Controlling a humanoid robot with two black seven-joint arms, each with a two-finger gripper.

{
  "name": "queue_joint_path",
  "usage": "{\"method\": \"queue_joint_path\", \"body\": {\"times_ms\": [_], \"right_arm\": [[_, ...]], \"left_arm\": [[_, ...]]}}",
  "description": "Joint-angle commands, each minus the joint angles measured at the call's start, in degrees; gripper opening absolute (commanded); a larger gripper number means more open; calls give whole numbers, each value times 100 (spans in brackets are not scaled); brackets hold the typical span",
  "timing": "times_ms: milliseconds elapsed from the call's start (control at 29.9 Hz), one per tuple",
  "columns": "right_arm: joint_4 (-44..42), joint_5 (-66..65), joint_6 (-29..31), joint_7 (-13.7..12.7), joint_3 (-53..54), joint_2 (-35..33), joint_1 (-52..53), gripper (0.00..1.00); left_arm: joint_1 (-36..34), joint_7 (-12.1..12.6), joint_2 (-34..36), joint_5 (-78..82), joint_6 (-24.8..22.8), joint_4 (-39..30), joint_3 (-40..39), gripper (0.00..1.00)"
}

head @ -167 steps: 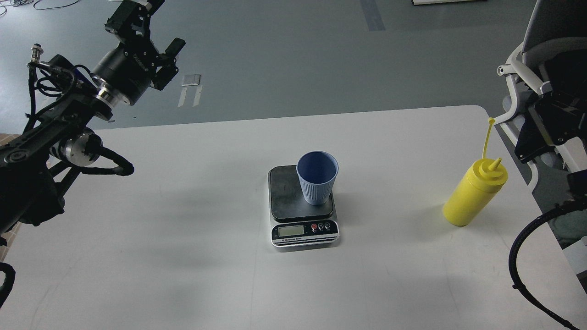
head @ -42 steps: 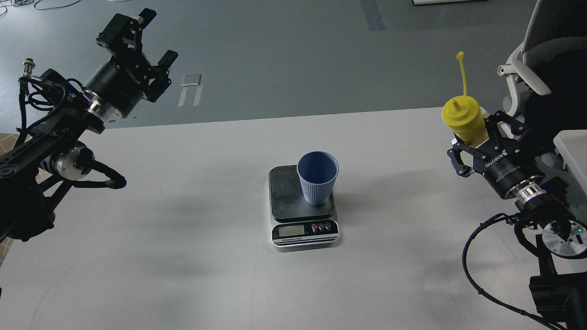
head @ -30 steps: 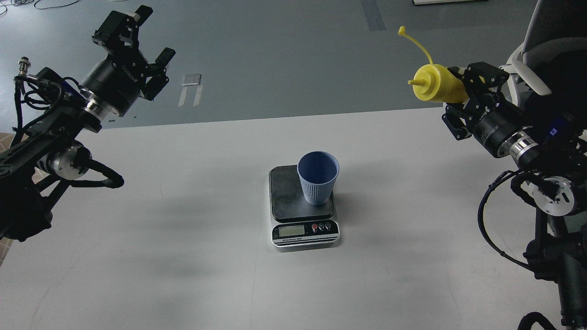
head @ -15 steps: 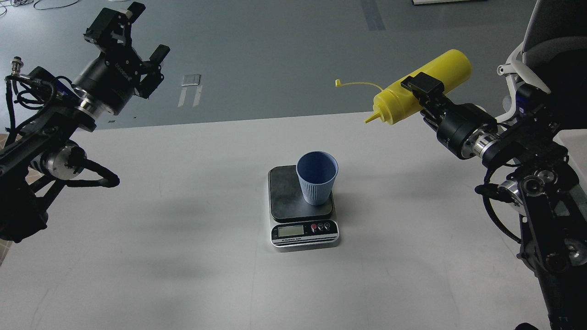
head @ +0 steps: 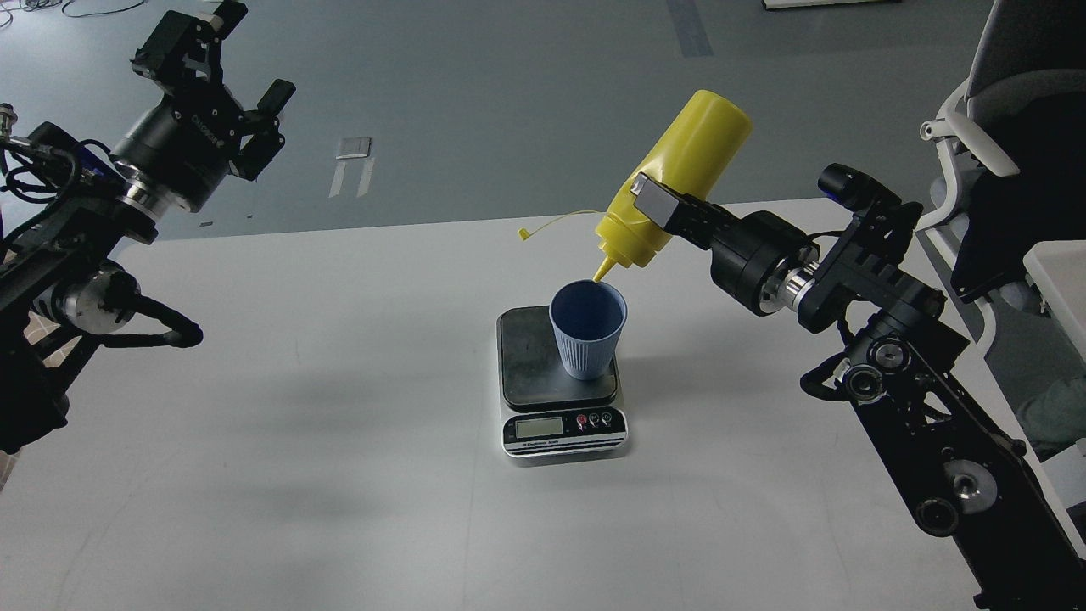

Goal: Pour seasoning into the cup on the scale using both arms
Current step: 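Squeeze seasoning from the yellow bottle into the blue cup, then turn the yellow bottle upright and lower it back to the table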

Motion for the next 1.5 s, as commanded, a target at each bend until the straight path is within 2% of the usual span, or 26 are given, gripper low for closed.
{"method": "queue_joint_path", "body": {"times_ms": [0,334,502,702,836,903,1003,1070,1137,1271,1471], "right_arm": [[45,-347,-217,140,-226,-35,22,0],[195,-798,-525,175,-763,-430,14,0],[178,-798,-656,307,-798,-553,5,0],[151,-798,-780,342,-807,-563,-13,0],[55,-770,-920,307,-518,-309,-13,0],[37,220,-868,237,-167,0,-56,0],[11,1565,-876,53,80,0,-118,0],[11,2740,-920,-193,238,0,-127,0],[11,3445,-938,-220,423,0,-136,0],[-95,5406,-1377,-519,863,0,-127,0],[-157,7604,-1413,-546,1196,0,-258,0]], "left_arm": [[7,0,44,0,-12,-11,-40,99],[69,0,0,-9,-12,-11,-181,99],[77,0,-9,-9,-12,-11,-216,99],[77,0,-53,-9,6,-11,-233,98],[69,0,-70,0,23,-11,-225,99],[77,0,-97,0,32,-11,-225,98],[77,0,-106,-9,59,-29,-225,98],[95,0,-114,0,68,-116,-225,99],[104,0,-115,0,68,-152,-225,98],[121,0,-106,0,68,-170,-225,99],[121,0,-97,0,59,-170,-225,98]]}}
